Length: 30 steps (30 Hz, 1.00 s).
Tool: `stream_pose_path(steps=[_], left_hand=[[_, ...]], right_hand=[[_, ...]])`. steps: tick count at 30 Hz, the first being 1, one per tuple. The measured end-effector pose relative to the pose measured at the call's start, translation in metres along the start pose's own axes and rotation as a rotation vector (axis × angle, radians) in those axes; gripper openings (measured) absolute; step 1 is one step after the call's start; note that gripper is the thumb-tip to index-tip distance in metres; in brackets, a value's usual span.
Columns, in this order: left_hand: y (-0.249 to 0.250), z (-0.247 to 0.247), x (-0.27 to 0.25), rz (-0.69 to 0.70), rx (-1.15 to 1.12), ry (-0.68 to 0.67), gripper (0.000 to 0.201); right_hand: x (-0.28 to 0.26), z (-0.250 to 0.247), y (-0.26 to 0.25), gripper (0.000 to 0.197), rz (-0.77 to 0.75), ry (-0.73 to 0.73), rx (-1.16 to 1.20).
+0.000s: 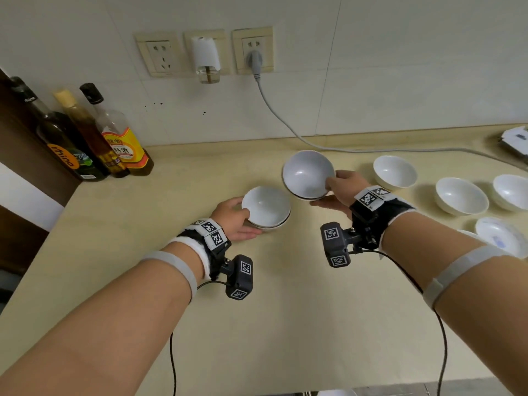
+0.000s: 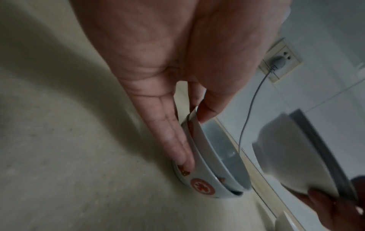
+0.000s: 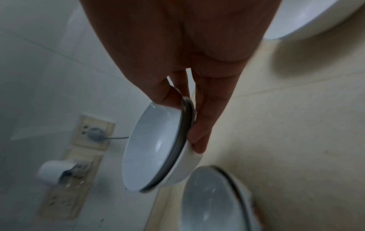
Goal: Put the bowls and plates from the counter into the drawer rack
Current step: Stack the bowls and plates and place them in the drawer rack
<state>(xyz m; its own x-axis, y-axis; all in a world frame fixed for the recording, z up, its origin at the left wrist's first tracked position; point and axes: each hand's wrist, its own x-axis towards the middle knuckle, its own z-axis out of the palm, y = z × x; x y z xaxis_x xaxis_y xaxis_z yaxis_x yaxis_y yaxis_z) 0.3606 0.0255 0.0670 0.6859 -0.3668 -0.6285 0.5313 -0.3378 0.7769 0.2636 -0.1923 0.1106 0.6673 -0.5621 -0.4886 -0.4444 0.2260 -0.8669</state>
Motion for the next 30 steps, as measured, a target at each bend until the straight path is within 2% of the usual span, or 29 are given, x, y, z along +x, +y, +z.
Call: stream_pose_path(steps=[5,9,12,15,20,26,30], left_hand=[[-0.01,0.003,-0.014,-0.013,0.004,-0.081,0.059],[-0.016,0.002,-0.021,-0.033,-0.084,-0.031,0.042],[-0.019,0.001,-0.022,-0.077,-0.166,0.002,0.059],[-0.02,0.001,-0.023,-0.09,-0.185,-0.025,0.07],[-0.018,0.005,-0.024,-0.035,-0.122,-0.079,0.05],[-0.019,0.008,-0.018,0.001,-0.101,-0.087,0.051],[-0.019,0.009,-0.016,0.008,-0.097,-0.09,0.052]], right_hand=[[-0.019,0.03,-0.007,0.033,0.022,-0.113,-0.156],[-0.022,0.048,0.008,0.031,0.032,-0.119,-0.315],[-0.026,0.058,0.014,0.026,0.027,-0.123,-0.354],[-0.025,0.067,0.021,0.024,0.016,-0.111,-0.382],[-0.02,0.074,0.025,0.035,-0.004,-0.039,-0.474],[-0.022,0.077,0.025,0.025,0.004,0.007,-0.473],[-0.02,0.076,0.029,0.026,-0.003,0.022,-0.473]])
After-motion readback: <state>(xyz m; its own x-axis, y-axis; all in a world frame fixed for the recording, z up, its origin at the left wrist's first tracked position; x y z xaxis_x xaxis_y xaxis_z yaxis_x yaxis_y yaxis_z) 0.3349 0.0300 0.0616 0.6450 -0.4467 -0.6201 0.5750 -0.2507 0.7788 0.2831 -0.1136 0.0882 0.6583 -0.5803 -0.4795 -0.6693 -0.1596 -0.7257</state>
